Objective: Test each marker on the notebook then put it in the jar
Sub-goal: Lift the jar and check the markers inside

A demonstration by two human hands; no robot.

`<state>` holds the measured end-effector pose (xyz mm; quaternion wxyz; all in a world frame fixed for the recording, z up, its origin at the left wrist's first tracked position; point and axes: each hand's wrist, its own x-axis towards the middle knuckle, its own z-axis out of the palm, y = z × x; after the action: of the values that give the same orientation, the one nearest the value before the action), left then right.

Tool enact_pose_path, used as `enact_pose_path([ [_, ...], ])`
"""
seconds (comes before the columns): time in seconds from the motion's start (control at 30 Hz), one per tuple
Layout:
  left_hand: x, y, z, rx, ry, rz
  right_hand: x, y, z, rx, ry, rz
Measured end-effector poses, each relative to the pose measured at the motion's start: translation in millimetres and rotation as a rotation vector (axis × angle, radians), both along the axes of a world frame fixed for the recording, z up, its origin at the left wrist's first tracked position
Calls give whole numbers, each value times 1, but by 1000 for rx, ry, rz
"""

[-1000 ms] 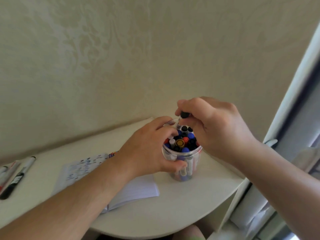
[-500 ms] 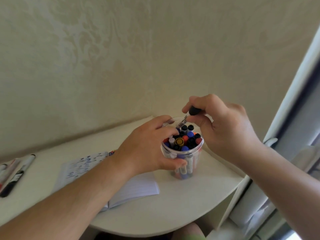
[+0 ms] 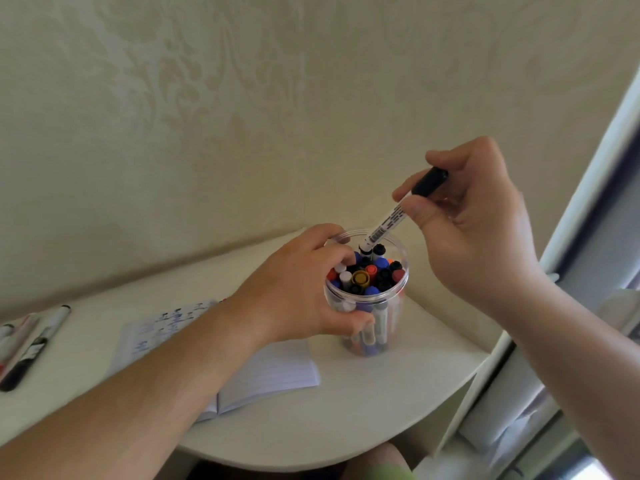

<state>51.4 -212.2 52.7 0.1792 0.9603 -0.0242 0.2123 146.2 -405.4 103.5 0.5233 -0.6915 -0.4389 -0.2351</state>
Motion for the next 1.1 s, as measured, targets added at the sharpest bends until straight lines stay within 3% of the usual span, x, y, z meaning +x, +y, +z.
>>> enact_pose_path([
  [0.27,1,-3,10,24,114,12,-2,-1,6,-16,140,23],
  [0.6,-5,-20,-5,-28,-61,-60,4,-10,10,-214,98,-30],
  [0.73,-6,-20,-5,-99,-44,-123,5,-10,13,-238,90,-85],
  [1.1,-9,-17,-7,108,-87,-49,2,-23,14,-10,132,30],
])
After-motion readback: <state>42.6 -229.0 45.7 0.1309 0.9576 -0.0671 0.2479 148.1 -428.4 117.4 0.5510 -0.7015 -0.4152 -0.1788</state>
